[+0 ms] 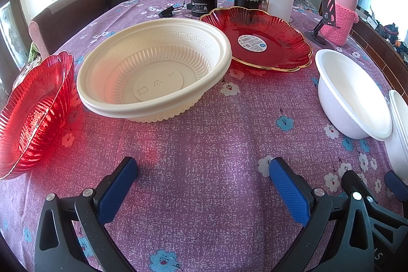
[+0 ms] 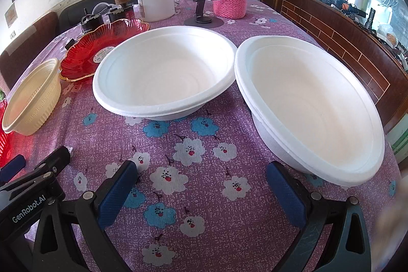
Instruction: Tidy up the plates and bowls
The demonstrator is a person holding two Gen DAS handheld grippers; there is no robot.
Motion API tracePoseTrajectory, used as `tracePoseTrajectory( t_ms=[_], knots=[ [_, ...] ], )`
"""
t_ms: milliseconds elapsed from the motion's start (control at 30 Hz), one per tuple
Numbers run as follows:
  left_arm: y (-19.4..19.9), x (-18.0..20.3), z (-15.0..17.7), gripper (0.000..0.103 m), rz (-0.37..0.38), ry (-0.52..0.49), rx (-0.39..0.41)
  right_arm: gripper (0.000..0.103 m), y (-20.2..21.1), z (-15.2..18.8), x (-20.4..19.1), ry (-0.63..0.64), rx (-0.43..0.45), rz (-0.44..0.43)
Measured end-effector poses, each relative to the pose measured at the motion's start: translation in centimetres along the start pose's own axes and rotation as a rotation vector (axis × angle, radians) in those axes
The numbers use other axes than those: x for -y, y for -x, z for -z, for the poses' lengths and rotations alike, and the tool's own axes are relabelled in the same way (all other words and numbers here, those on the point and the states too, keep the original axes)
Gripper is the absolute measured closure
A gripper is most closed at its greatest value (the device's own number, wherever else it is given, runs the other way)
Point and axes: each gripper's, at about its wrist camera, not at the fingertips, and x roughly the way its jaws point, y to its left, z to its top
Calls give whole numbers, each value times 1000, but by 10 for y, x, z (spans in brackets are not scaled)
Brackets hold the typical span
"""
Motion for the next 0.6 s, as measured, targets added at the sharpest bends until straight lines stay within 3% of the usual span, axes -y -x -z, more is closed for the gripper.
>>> tracePoseTrajectory(
  t_ms=[200,400,600],
  knots=[
    [0,0,0,0,13,-18,-5,1,0,0,0,0,0,0],
    [8,-7,13,0,84,-123,-56,1,-1,0,1,-1,-1,-4],
    [24,-11,30,0,70,-123,-41,1,3,3,3,30,-72,-30]
  ],
)
